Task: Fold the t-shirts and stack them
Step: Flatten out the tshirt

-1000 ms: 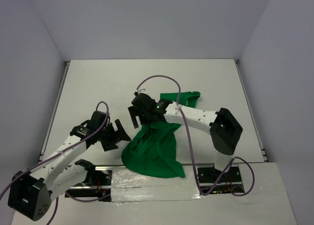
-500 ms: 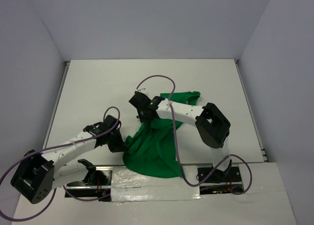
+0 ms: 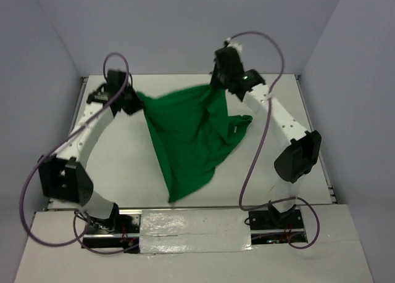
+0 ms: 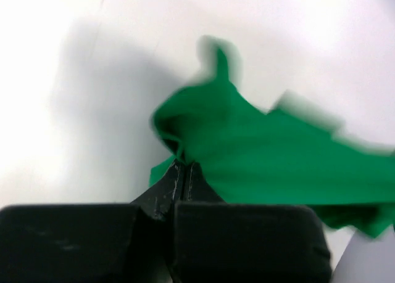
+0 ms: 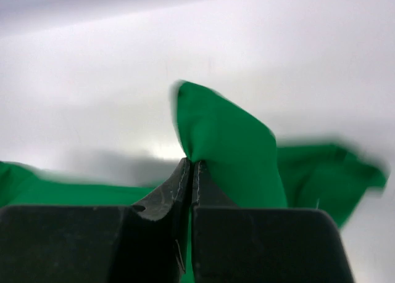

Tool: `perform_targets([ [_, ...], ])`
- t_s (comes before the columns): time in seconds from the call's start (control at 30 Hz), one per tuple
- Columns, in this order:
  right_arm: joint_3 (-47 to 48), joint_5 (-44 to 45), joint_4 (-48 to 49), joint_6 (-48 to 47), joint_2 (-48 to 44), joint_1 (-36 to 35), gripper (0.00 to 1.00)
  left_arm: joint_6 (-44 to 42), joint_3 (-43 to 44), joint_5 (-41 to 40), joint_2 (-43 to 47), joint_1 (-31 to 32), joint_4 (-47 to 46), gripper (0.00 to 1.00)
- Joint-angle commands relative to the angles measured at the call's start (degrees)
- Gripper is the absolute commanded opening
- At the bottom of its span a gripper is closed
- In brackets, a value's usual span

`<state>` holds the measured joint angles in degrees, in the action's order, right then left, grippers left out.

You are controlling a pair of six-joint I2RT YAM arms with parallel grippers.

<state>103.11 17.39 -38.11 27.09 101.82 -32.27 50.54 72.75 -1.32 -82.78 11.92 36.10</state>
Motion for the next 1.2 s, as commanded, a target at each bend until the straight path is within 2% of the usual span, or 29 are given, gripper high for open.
perform_targets([
  [0.0, 24.91, -2.08, -1.34, -2.39, 2.57, 6.68, 0.0, -8.79, 32.72, -2.54, -11.66, -2.96, 1.5, 0.0],
  [0.03, 31.56, -2.62, -4.4, -3.35, 6.86, 7.39, 0.0, -10.62, 42.2, -2.89, -19.62, -3.05, 4.13, 0.0],
  [0.07, 38.41, -2.53, -5.65, -3.97, 8.73, 7.83, 0.02, -11.34, 51.09, -2.72, -23.09, -2.96, 9.46, 0.0],
  [0.1, 47.36, -2.88, -5.92, -4.76, 10.05, 8.45, 0.04, -12.04, 67.88, -2.72, -26.61, -3.05, 11.52, 0.0],
  [0.13, 48.4, -2.62, -4.36, -5.9, 9.19, 8.63, 0.05, -12.31, 74.14, -2.55, -30.38, -3.13, 12.58, 0.0],
  [0.17, 46.67, -2.36, -2.08, -6.61, 7.27, 8.8, 0.05, -12.49, 75.94, -1.41, -29.46, -3.39, 11.64, 0.0],
  [0.2, 37.08, -1.92, 0.73, -7.48, 0.64, 8.8, 0.05, -12.14, 68.13, 0.34, -26.84, -3.75, 4.67, 0.0],
  [0.23, 30.46, -1.66, 7.54, -8.28, -3.6, 8.8, 0.04, -11.87, 61.26, 0.27, -19.42, -3.75, 0.25, 0.0],
  [0.27, 15.34, -1.65, 11.44, -8.54, -7.74, 8.8, 0.03, -11.87, 53.97, 0.62, -15.26, -3.84, -4.67, 0.0],
  [0.3, 7.54, -1.39, 14.78, -8.55, -12.39, 8.89, 0.01, -11.79, 38.76, 2.1, -10.78, -3.84, -14.38, 0.0],
  [0.33, 1.02, 0.0, 19.6, -7.33, -20.53, 8.89, 0.0, -11.52, 31.47, 2.81, -3.08, -3.84, -18.3, 0.0],
  [0.37, -12.36, 0.02, 21.48, -6.53, -24.35, 8.89, 0.0, -11.43, 24.87, 3.86, 0.31, -3.84, -21.56, 0.0],
  [0.4, -18.93, 0.1, 22.8, -5.48, -28.3, 8.81, 0.0, -10.56, 12.97, 4.31, 3.56, -3.84, -23.77, 0.0],
  [0.43, -25.09, -0.51, 24.9, -2.69, -35.65, 8.46, 0.0, -9.6, 7.2, 4.05, 9.25, -3.84, -25.27, 0.0],
  [0.47, -37.25, -1.64, 25.97, -1.7, -39.03, 7.93, 0.0, -8.63, 2.01, 3.87, 11.66, -3.84, -25.37, 0.0],
  [0.5, -43.02, -2.79, 26.94, -1.26, -45.51, 7.23, 0.0, -6.36, -8.31, 3.61, 14.12, -3.66, -24.85, 0.13],
  [0.53, -47.87, -2.71, 27.47, 0.66, -48.35, 5.31, 0.15, -4.77, -13.55, 2.3, 17.79, -3.75, -22.58, 0.33],
  [0.57, -56.01, -3.32, 27.12, 1.81, -50.73, 4.59, 0.27, -3.27, -22.65, 1.59, 19.31, -3.75, -21.34, 0.83],
  [0.6, -59.05, -4.46, 26.6, 2.78, -54.41, 3.89, 0.4, -0.91, -26.05, 1.59, 20.28, -4.01, -20.03, 0.96],
  [0.63, -61.16, -5.08, 24.16, 4.79, -55.67, 3.19, 0.62, -0.02, -28.78, 1.59, 21.08, -4.27, -17.58, 1.0],
  [0.67, -63.71, -4.82, 22.31, 5.6, -56.46, 2.57, 0.69, 0.95, -31.59, 0.11, 21.08, -4.71, -16.86, 0.99],
  [0.73, -64.0, -2.81, 17.38, 6.57, -57.08, 2.56, 0.74, 2.71, -31.18, -0.7, 20.56, -5.68, -15.62, 0.99],
  [0.83, -58.06, 2.55, 14.73, 4.21, -55.51, 2.83, 0.75, 3.07, -23.38, -6.22, 18.19, -5.77, -11.76, 0.99],
  [0.87, -56.11, 3.09, 14.55, 3.07, -54.55, 3.18, 0.75, 3.33, -18.31, -9.89, 17.31, -5.77, -8.97, 0.99],
  [0.93, -51.45, 4.14, 13.06, 0.95, -49.81, 3.27, 0.75, 3.51, -12.75, -12.73, 13.36, -5.77, -5.27, 0.99],
  [1.07, -40.37, -1.02, 8.76, 1.56, -39.53, 3.27, 0.76, 7.45, -0.54, -17.56, 7.12, -5.77, 6.06, 0.97],
  [1.17, -41.05, -7.36, 9.01, 3.84, -33.37, 3.0, 0.77, 7.2, -2.68, -15.22, 6.32, -5.77, 8.73, 0.95],
])
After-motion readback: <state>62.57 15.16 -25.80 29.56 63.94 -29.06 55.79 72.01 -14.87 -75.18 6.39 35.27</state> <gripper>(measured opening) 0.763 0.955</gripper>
